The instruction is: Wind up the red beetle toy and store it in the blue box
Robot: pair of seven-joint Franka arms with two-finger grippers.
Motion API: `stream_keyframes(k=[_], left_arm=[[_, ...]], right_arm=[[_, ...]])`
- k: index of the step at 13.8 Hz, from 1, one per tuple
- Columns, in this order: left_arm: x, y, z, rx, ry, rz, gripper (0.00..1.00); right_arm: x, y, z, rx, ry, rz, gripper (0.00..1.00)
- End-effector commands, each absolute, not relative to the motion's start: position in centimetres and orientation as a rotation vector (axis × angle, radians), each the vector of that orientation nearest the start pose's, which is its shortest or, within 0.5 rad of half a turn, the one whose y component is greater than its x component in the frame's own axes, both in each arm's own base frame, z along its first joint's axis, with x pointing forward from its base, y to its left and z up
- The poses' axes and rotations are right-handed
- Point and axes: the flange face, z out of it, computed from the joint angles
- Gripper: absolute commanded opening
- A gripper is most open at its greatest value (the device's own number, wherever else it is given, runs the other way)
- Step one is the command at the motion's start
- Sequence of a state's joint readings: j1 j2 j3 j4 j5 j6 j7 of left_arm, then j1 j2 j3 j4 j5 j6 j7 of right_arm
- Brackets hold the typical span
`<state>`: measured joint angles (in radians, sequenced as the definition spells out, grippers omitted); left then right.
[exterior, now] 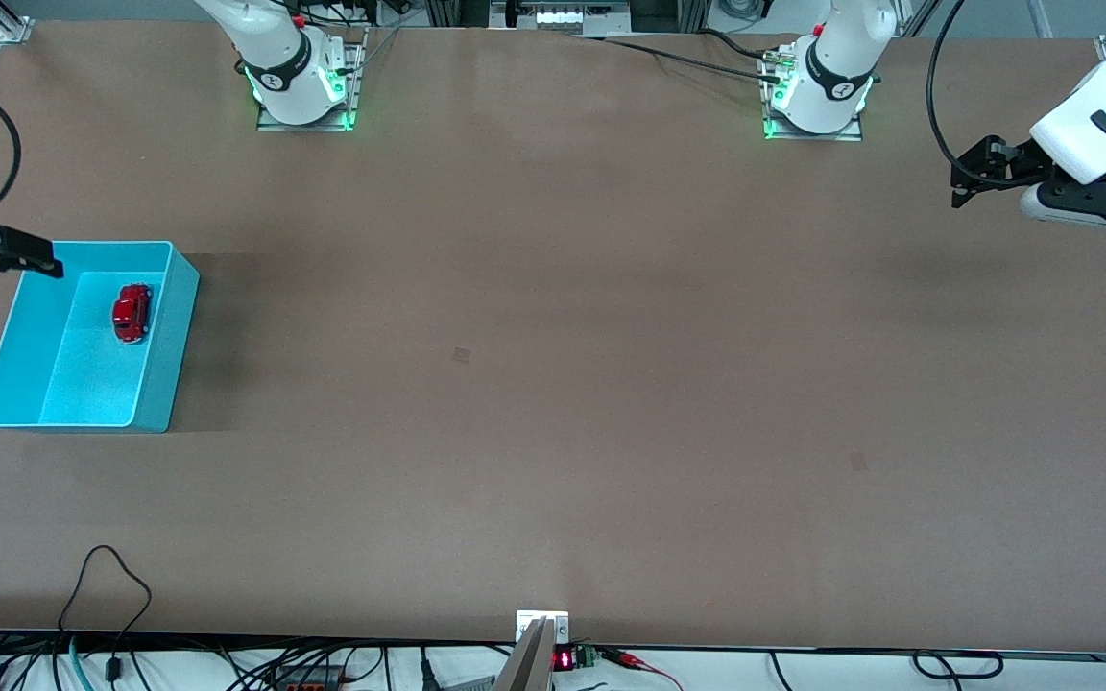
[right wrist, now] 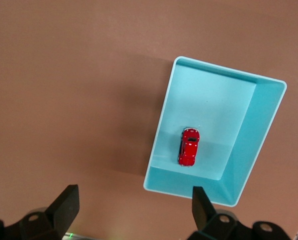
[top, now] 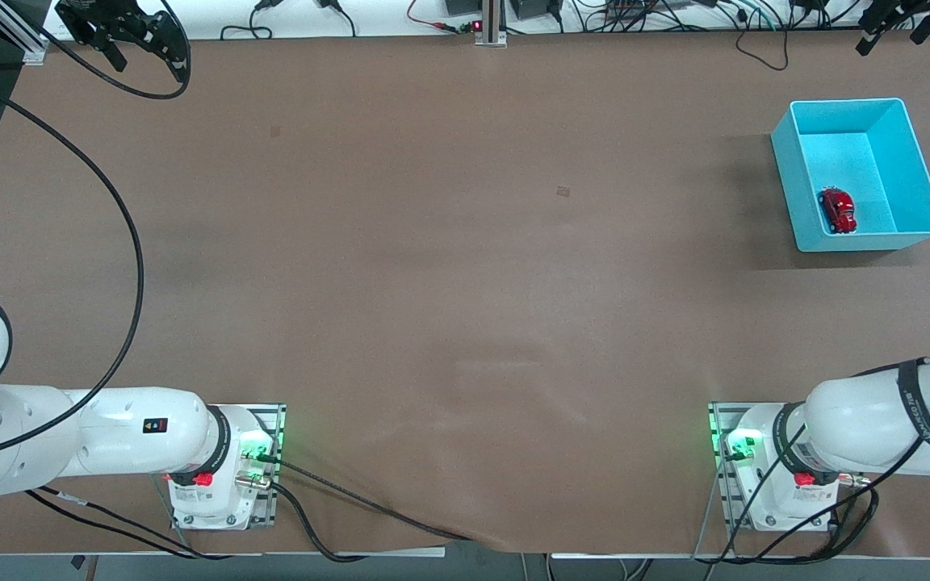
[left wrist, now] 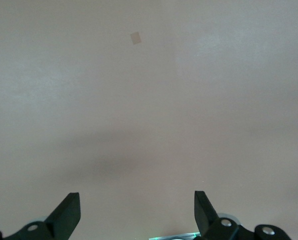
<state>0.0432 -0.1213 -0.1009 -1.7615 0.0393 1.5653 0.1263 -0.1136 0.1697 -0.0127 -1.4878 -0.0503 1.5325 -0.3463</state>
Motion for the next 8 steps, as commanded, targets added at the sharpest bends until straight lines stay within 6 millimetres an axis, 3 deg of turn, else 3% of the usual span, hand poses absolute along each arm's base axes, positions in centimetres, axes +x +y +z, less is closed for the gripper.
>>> stream_keyframes(k=[1, 5, 6, 8], left_arm=[[51.1, -4.2, 60.4, -3.059, 0.334, 0.106, 1.0], [51.4, -3.7, 61.0, -3.065, 0.316, 0.075, 1.0], [52.1, -4.0, 61.7, -3.063, 0.326, 0.037, 1.0], [52.4, -6.1, 61.2, -3.05, 0.372, 0.047, 1.0]], right_arm=[[57.5, -6.3, 59.5, -3.153, -0.362, 0.175, 1.0], [56.9, -6.1, 60.0, -3.169, -0.363, 0.208, 1.0], [56.9, -5.6, 59.9, -3.157, -0.338, 0.211, 1.0], [56.9, -4.0, 59.7, -3.167, -0.131, 0.216, 1.0]])
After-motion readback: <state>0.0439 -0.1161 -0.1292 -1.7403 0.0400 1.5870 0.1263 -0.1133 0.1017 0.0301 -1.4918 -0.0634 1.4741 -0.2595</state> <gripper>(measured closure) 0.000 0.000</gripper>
